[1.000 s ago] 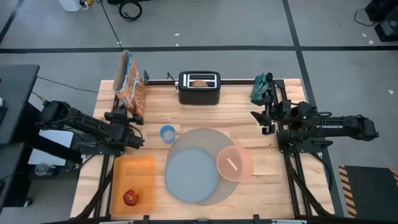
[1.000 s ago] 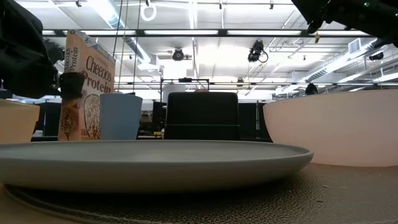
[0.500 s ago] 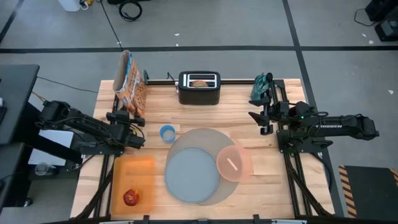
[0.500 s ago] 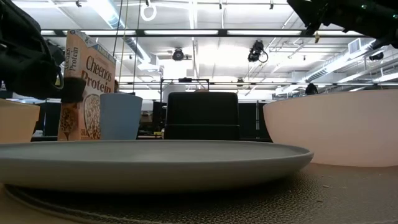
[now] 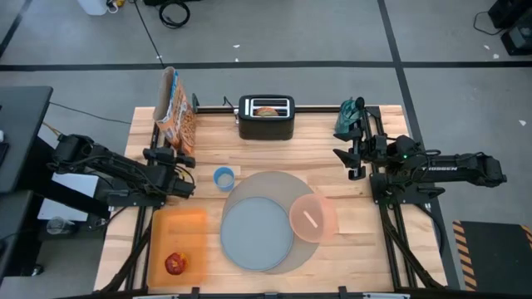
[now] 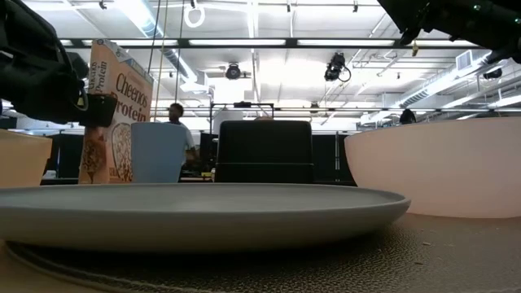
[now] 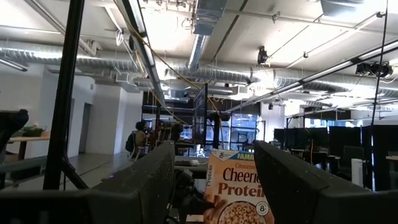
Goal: Arrange a breakfast setting
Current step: Pour the cereal from the yellow cereal box into the orange bowl
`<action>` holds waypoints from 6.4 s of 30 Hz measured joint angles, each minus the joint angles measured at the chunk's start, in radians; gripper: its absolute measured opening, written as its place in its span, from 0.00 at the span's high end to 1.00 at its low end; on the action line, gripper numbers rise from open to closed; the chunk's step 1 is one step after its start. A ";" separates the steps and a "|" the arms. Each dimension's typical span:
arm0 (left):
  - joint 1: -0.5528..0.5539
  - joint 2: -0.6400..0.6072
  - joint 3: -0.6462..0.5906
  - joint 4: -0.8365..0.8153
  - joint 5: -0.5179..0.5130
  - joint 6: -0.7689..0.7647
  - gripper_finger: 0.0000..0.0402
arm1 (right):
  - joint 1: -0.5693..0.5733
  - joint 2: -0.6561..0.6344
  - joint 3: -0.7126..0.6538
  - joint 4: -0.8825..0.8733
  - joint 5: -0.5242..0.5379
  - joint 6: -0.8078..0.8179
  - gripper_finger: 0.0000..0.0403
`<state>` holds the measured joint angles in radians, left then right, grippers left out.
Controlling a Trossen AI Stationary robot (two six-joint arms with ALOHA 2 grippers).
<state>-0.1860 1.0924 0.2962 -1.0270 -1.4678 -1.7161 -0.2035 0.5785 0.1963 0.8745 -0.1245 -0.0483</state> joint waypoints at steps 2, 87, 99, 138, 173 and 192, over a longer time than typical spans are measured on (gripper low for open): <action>0.000 0.000 0.000 0.002 -0.001 0.000 0.71 | 0.000 0.000 0.000 0.000 0.000 0.000 0.43; 0.102 0.053 1.093 0.131 1.216 1.849 0.98 | 0.402 0.134 0.575 -1.543 0.565 0.549 0.49; 0.126 0.377 1.505 -0.103 1.248 1.945 0.98 | 0.547 0.062 0.575 -1.308 0.711 0.344 0.49; 0.061 0.850 2.050 -0.474 1.310 2.216 0.98 | 0.631 0.059 0.380 -1.113 0.770 0.477 0.49; 0.213 0.865 2.019 -0.357 1.295 2.263 0.98 | 0.799 0.330 0.536 -0.882 1.145 -0.160 0.50; 0.195 0.865 2.019 -0.321 1.266 2.286 0.98 | 0.718 0.403 0.536 -0.873 1.095 -0.083 0.97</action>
<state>0.0091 1.9572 2.3155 -1.3478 -0.2020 0.5697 0.5143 0.9810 0.7322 0.0011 0.9706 -0.1310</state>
